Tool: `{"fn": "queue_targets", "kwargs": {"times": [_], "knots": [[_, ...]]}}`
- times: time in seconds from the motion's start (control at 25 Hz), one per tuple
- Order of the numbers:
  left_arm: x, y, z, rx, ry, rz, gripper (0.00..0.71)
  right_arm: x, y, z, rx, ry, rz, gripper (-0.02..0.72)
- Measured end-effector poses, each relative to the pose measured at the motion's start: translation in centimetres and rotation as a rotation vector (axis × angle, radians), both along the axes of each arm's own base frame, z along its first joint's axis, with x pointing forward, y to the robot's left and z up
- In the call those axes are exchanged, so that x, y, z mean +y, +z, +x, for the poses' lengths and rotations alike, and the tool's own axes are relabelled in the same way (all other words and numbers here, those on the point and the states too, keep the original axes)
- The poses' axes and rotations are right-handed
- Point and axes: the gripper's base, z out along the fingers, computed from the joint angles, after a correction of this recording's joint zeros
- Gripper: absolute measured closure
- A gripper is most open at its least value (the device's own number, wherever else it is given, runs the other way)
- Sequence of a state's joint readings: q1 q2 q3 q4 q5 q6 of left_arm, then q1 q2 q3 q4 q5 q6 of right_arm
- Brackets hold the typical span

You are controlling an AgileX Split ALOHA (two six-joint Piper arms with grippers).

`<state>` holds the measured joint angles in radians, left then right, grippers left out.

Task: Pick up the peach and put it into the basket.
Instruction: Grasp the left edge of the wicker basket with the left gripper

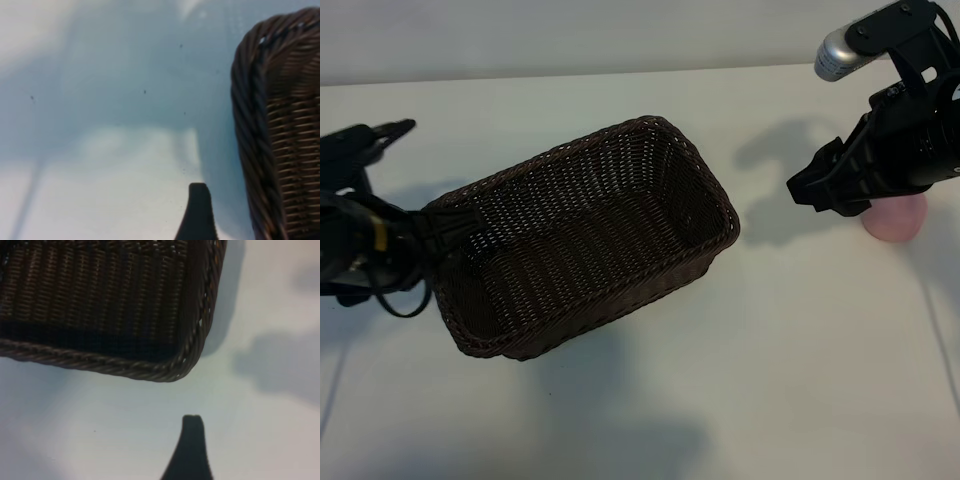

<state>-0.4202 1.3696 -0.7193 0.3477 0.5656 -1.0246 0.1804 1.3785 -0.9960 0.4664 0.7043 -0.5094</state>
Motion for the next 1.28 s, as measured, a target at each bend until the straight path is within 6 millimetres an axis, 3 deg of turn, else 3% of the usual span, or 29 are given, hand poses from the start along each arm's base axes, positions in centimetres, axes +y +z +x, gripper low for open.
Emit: {"fn": "queue_targets", "kwargs": {"times": [0.48, 1.28], "knots": [[-1.2, -3.4, 1.5, 0.059, 0.001, -0.039, 0.118, 0.0, -0.1, -0.2, 0.021, 0.009, 0.000, 0.109], [-1.9, -6.1, 2.3, 0.121, 0.009, -0.050, 0.118, 0.0, -0.1, -0.2, 0.021, 0.009, 0.000, 0.109]]}}
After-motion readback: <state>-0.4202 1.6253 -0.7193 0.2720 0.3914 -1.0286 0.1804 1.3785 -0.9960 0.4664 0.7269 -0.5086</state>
